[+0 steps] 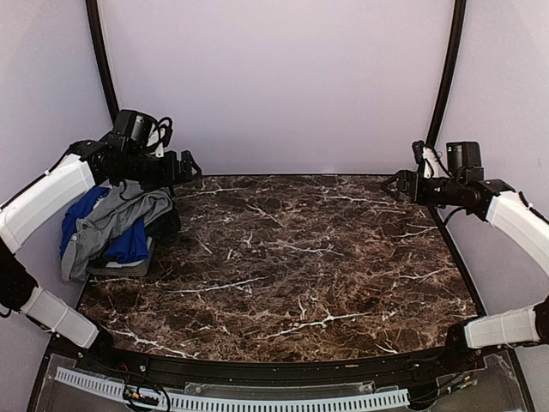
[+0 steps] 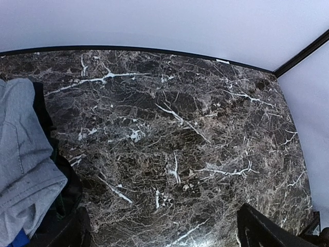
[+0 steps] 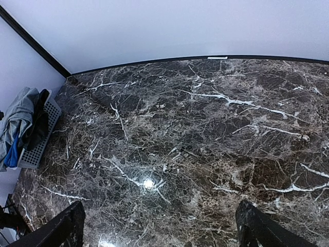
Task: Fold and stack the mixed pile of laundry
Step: Pick up the crumpled shirt from the bin, then place the crumpled shirt at the center of the board, then move the crumpled T-shirt to the bin, then pick up the crumpled shirt from the center of the board, then pass from the right arm to the left, then pick up the crumpled shirt from the center of the board.
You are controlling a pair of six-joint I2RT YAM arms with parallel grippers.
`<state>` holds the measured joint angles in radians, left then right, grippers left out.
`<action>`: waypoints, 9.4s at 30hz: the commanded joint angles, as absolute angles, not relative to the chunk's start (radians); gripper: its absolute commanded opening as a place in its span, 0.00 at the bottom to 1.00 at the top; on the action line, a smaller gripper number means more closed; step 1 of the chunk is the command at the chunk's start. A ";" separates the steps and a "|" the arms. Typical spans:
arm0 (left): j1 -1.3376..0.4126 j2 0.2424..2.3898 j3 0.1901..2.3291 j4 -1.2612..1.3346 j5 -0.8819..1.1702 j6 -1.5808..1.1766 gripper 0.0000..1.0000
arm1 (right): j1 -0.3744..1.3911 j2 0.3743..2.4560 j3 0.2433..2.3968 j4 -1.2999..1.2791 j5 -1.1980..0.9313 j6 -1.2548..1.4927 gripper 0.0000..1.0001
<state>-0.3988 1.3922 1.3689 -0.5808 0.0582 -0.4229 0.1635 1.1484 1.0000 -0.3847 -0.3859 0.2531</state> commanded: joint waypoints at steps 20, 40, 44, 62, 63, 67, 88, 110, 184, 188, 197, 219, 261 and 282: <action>-0.022 1.399 1.416 -0.727 -0.077 -0.428 0.99 | 0.184 1.174 1.007 -0.325 -0.408 0.209 0.99; 0.041 1.576 1.368 -0.672 -0.185 -0.412 0.95 | 0.184 1.169 0.977 -0.301 -0.430 0.234 0.99; 0.041 1.521 1.322 -0.592 -0.087 -0.414 0.53 | 0.185 1.176 0.977 -0.296 -0.434 0.237 0.98; -0.262 1.514 1.781 -0.498 0.325 -0.313 0.00 | 0.184 1.209 1.024 -0.291 -0.469 0.241 0.98; -0.281 1.533 1.840 -0.493 0.352 -0.315 0.00 | 0.184 1.208 1.032 -0.295 -0.470 0.241 0.98; -0.454 1.722 2.091 -0.542 0.382 -0.243 0.00 | 0.184 1.204 1.044 -0.306 -0.467 0.241 0.98; -0.725 2.005 2.284 -0.545 0.484 -0.218 0.41 | 0.184 1.189 1.069 -0.350 -0.427 0.235 0.98; -0.597 1.817 1.404 -0.714 -0.216 -0.416 0.94 | 0.251 1.216 0.911 -0.332 -0.455 0.250 0.98; -0.598 1.995 1.732 -0.382 0.213 -0.152 0.95 | 0.305 1.993 1.545 -0.537 -0.022 0.140 0.00; -0.620 2.032 1.764 -0.321 0.240 -0.129 0.95 | 0.307 1.934 1.605 -0.555 -0.115 0.140 0.00; -0.729 2.081 1.804 -0.136 0.301 -0.039 0.99 | 0.420 1.746 1.667 -0.550 -0.345 0.149 0.00; -0.671 2.048 1.959 -0.099 0.335 -0.238 0.00 | 0.580 1.504 1.597 -0.497 -0.508 0.216 0.37; -0.499 1.766 1.789 -0.139 0.369 -0.150 0.00 | 0.246 1.963 1.424 -0.499 -0.116 0.154 0.52; -0.499 1.783 1.789 -0.150 0.362 -0.165 0.00 | 0.323 1.998 1.301 -0.507 -0.049 0.163 0.08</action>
<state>-0.5056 1.8191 1.7962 -0.1680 0.3592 -0.1608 0.3096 1.9648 1.2854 -0.4709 -0.0406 0.1627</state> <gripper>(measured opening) 0.006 0.242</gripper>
